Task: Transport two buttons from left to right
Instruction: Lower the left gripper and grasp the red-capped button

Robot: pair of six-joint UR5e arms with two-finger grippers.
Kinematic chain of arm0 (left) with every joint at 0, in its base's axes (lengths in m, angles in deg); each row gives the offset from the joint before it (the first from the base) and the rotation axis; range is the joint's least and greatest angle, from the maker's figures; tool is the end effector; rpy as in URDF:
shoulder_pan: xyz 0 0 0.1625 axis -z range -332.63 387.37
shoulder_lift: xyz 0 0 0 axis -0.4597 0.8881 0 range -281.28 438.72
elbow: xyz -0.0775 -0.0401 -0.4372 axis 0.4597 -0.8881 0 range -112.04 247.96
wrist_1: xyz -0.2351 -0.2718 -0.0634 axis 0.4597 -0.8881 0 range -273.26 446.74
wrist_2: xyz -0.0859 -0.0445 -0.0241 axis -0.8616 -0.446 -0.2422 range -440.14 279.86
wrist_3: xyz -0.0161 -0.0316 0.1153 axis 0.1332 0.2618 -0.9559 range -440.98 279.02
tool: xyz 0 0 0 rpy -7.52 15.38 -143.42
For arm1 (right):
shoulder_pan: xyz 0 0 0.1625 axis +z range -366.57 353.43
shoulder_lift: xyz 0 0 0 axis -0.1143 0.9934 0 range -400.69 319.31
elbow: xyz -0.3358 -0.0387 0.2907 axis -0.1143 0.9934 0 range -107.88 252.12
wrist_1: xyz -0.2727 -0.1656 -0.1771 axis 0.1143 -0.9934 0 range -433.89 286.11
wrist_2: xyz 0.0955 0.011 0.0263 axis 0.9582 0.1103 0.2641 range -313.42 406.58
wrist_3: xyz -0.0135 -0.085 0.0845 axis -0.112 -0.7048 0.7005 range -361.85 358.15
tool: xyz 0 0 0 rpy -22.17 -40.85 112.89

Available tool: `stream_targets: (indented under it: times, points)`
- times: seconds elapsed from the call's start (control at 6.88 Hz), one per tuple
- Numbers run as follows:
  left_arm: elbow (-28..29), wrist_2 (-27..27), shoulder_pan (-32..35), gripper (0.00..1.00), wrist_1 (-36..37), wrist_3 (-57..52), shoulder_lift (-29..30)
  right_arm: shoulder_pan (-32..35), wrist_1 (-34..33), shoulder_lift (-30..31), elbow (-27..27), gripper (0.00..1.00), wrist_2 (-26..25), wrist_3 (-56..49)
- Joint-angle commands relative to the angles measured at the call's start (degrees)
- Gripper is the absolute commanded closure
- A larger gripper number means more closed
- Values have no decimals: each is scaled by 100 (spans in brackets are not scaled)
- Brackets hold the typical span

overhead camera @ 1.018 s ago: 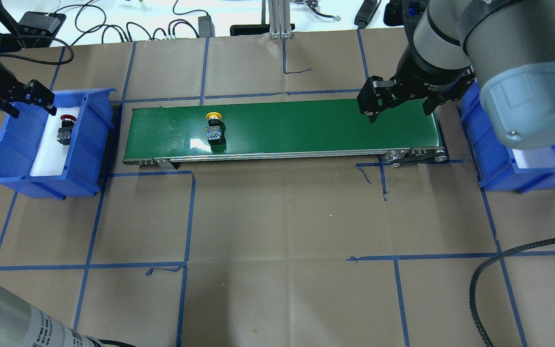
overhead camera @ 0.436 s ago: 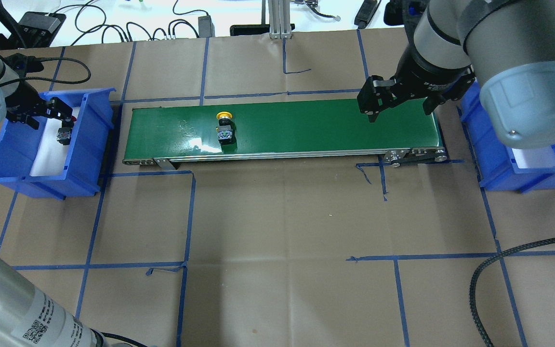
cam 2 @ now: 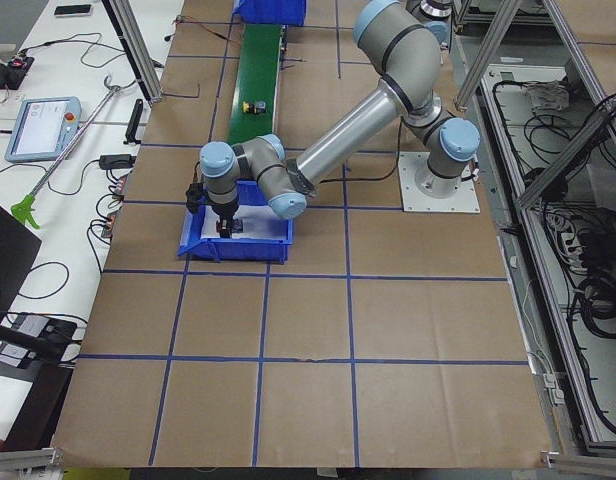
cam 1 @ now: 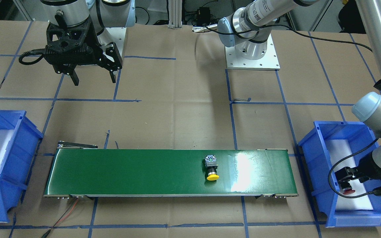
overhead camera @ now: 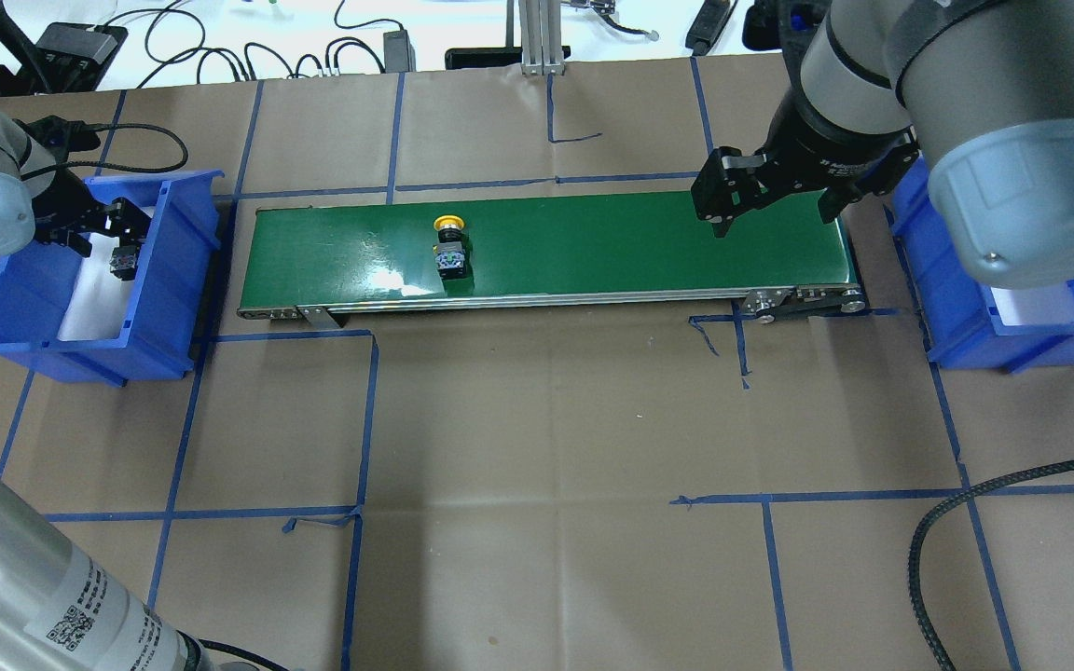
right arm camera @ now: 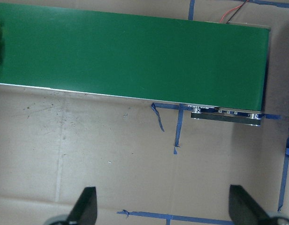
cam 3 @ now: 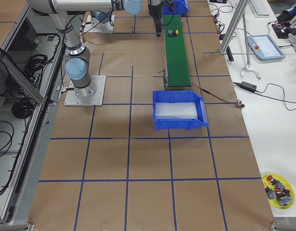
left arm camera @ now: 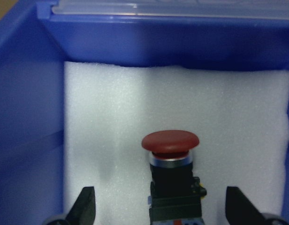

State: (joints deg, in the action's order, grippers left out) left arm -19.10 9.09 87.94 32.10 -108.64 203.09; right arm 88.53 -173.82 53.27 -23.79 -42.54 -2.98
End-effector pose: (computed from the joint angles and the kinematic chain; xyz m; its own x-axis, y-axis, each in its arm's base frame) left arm 0.2015 -0.6319 0.2397 -0.9993 -0.0311 -0.0199 -0.0297 0.9973 -0.0669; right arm 0.1724 -0.4104 0.4902 -0.9938 -0.1103 -0.0125 -0.1075 0.9844 -0.1391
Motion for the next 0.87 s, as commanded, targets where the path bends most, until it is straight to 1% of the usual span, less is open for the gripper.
stream_targets:
  times: [0.0, 0.15, 0.29, 0.44, 0.58, 0.73]
  points:
    - [4, -28, 7, 46, 6, 33, 25, 0, 0, 0, 2, 0, 0, -1]
    - [4, -37, 33, 61, 6, 33, 25, 0, 0, 0, 2, 0, 0, -1]
    - [22, -46, 51, 81, -37, 59, 16, 0, 0, 0, 2, 0, 0, -1]
    - [100, -185, 42, 90, -134, 59, -97, 0, 0, 0, 2, 0, 0, -1]
    - [232, -186, 25, 91, -483, 42, -246, 0, 0, 0, 2, 0, 0, -1]
    - [346, -169, -36, 91, -956, -2, -517, 0, 0, 0, 2, 0, 0, -1]
